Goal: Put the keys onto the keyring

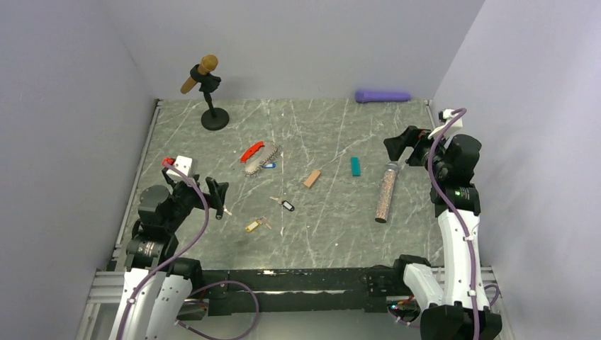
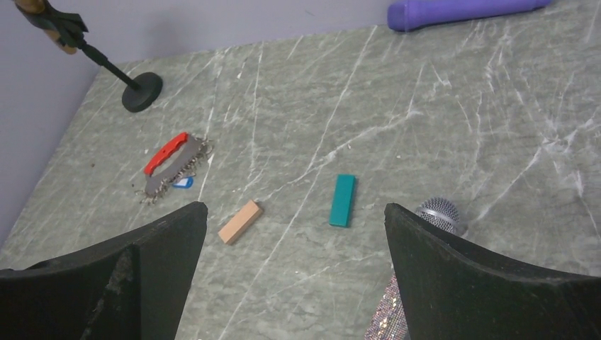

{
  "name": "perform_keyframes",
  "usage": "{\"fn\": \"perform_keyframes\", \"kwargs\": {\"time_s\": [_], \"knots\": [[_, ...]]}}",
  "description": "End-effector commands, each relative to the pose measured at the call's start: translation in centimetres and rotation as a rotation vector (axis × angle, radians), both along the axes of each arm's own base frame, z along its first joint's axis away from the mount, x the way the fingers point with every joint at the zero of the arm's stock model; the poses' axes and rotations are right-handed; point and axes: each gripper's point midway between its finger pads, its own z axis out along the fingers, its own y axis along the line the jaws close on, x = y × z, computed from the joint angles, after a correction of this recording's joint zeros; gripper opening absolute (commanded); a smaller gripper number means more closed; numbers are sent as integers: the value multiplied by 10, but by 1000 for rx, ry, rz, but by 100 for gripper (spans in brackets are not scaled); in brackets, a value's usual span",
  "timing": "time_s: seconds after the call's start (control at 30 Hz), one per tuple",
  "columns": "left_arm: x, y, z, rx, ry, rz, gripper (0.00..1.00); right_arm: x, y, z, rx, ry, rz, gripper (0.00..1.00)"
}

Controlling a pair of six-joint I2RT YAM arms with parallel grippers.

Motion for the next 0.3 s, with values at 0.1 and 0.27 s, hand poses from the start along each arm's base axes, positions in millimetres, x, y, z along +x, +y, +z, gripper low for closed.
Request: {"fn": "perform_keyframes", "kwargs": {"time_s": [0.1, 0.27], "knots": [[4, 1, 17, 13, -60, -2, 99, 3, -9, 8, -11, -34, -18, 100], [1, 1, 21, 11, -80, -6, 100, 2, -13, 12, 9, -35, -12, 100]]}}
